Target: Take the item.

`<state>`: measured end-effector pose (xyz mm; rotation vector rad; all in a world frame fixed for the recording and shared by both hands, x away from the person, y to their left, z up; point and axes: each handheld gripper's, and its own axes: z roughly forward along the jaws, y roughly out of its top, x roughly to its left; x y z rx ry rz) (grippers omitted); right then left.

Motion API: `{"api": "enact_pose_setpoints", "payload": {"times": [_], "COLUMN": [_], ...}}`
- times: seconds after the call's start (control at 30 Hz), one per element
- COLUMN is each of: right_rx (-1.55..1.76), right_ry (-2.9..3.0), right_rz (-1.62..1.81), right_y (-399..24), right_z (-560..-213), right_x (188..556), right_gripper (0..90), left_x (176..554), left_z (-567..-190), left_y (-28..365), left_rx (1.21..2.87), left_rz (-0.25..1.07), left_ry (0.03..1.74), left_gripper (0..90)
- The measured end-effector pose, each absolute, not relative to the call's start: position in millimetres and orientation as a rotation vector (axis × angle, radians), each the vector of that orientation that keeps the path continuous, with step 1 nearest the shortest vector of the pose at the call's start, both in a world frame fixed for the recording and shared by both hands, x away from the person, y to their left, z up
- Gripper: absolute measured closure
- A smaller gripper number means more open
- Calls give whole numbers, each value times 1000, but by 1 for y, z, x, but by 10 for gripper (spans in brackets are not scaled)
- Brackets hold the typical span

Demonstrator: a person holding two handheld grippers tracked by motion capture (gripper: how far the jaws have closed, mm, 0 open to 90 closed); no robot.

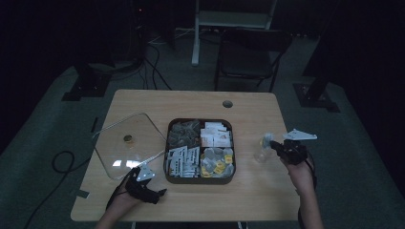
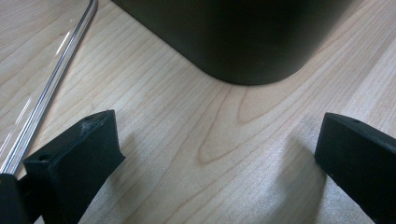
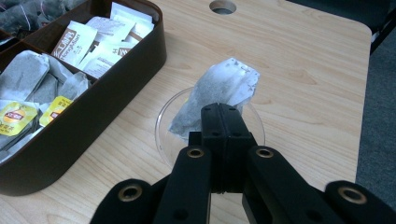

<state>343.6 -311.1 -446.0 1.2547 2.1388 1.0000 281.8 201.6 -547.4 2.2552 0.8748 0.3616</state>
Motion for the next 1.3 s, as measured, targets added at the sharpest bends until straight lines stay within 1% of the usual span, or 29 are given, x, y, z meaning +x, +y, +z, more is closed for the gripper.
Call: {"api": "enact_pose_setpoints", "payload": {"times": [0.23, 0.4, 0.47, 0.5, 0.57, 0.67, 0.8, 0.93, 1.07, 1.27, 1.3], "right_rx": [1265, 1263, 1264, 1264, 1275, 1277, 1276, 1284, 1279, 1282, 1282], "right_ry": [2148, 2147, 2144, 2144, 2134, 2130, 2133, 2120, 2117, 2122, 2122], "right_rz": [1005, 1011, 1017, 1017, 1026, 1028, 1022, 1045, 1049, 1051, 1054], "right_y": [-313, -312, -313, -313, -313, -313, -311, -311, -309, -307, -307], "right_z": [-450, -450, -450, -450, -450, -449, -450, -448, -445, -445, -446], "right_x": [344, 344, 344, 344, 345, 345, 346, 346, 346, 347, 347], "right_gripper": [898, 875, 828, 828, 747, 720, 711, 639, 615, 615, 599], "left_x": [282, 282, 282, 282, 282, 282, 282, 282, 282, 282, 282], "left_z": [-547, -547, -547, -547, -547, -547, -547, -547, -547, -547, -547], "left_y": [202, 202, 202, 202, 202, 202, 202, 202, 202, 202, 202], "left_rx": [2255, 2255, 2255, 2255, 2255, 2255, 2255, 2255, 2255, 2255, 2255], "left_rz": [362, 362, 362, 362, 362, 362, 362, 362, 362, 362, 362], "left_ry": [875, 875, 875, 875, 875, 875, 875, 875, 875, 875, 875], "left_gripper": [8, 8, 8, 8, 8, 8, 8, 8, 8, 8, 8]}}
